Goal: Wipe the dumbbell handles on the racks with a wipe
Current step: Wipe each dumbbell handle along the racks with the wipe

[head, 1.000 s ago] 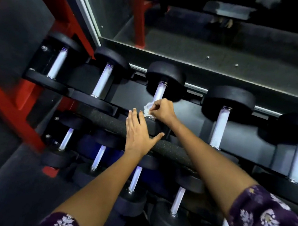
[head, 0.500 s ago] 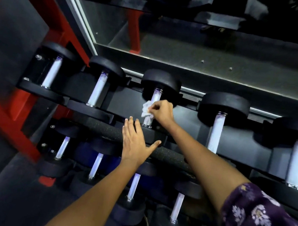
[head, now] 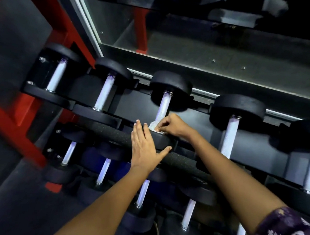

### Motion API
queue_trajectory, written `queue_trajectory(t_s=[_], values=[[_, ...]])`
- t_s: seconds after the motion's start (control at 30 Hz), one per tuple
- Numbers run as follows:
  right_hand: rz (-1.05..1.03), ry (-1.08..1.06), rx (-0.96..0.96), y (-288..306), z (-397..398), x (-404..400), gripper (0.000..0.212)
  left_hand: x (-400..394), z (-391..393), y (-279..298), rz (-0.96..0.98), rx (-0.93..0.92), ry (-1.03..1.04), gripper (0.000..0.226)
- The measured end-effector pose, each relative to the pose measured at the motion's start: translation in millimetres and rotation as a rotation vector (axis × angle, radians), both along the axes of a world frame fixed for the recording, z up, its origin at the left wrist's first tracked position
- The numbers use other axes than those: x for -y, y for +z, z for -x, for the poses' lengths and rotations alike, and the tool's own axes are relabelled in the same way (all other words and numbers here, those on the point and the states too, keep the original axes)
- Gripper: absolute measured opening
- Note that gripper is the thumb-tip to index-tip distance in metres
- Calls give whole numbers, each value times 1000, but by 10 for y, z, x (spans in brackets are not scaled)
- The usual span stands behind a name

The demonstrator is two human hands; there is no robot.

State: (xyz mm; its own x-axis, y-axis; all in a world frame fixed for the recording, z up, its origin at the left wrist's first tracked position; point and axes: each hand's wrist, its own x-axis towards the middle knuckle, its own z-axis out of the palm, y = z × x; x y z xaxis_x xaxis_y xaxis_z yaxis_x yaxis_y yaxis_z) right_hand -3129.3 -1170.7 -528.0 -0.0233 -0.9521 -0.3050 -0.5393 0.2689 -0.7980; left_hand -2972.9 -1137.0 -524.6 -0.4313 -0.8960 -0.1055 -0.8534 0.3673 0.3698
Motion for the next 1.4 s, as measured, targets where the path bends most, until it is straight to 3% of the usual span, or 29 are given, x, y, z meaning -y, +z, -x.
queue_trajectory(t_s=[0.2, 0.37, 0.63, 1.0, 1.33, 1.4], values=[[21, -55, -318, 87, -324, 185, 15, 6, -7, -12, 15, 3, 2, 113], [-51, -46, -206, 142, -195, 69, 16, -19, 8, 21, 2, 44, -5, 114], [-83, -92, -412, 178, -411, 221, 22, -13, -5, 18, 22, 73, -17, 115], [42, -79, -221, 106, -247, 36, 18, -25, 5, 45, -5, 73, -4, 113], [-120, -462, 310, -210, 2, -235, 9, -26, 16, 15, 6, 46, 12, 112], [-145, -465, 325, -198, -20, -181, 22, -26, 18, 16, 6, 38, 16, 111]])
